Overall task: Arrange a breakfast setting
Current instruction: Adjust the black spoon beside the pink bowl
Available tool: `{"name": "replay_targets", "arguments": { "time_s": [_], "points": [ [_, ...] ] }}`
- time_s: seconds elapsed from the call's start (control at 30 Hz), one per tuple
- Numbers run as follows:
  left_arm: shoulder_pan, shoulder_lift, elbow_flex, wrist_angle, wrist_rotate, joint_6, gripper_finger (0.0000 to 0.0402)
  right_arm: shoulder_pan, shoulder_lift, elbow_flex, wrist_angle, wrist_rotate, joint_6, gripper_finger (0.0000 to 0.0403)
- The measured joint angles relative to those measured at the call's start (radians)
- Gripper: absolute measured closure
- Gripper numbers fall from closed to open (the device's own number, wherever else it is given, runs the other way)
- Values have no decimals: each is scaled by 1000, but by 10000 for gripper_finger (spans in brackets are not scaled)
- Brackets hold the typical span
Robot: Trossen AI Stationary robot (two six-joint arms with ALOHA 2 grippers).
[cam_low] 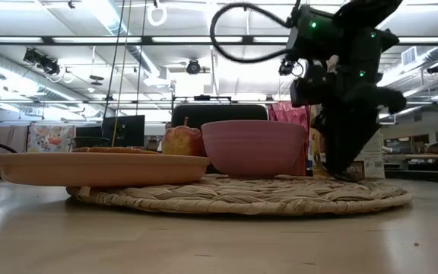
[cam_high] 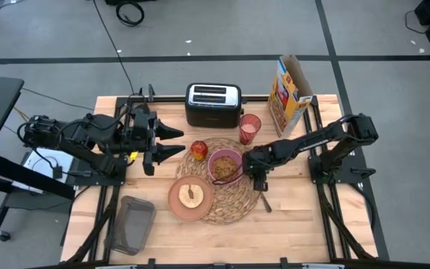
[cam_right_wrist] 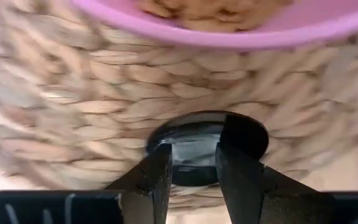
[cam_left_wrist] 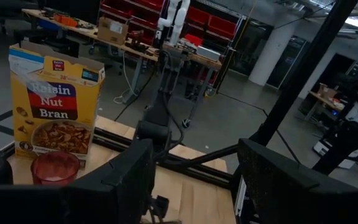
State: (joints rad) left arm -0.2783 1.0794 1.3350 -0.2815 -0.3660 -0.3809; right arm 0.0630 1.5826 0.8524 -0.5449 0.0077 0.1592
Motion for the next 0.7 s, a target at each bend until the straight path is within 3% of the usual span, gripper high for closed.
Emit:
{"name": "replay_targets", "arguments": {
  "time_s": [0.17, 0.43, 0.7],
  "points": [
    [0, 0, 0, -1, 0, 0, 159, -39, 0, 0, 32, 75, 33, 272],
    [0, 0, 0, -1, 0, 0, 159, -87, -13, 0, 17, 40, 92, 272],
    [0, 0, 0, -2, -1, 8, 159, -18, -132, -15, -135, 22, -49, 272]
  ]
}}
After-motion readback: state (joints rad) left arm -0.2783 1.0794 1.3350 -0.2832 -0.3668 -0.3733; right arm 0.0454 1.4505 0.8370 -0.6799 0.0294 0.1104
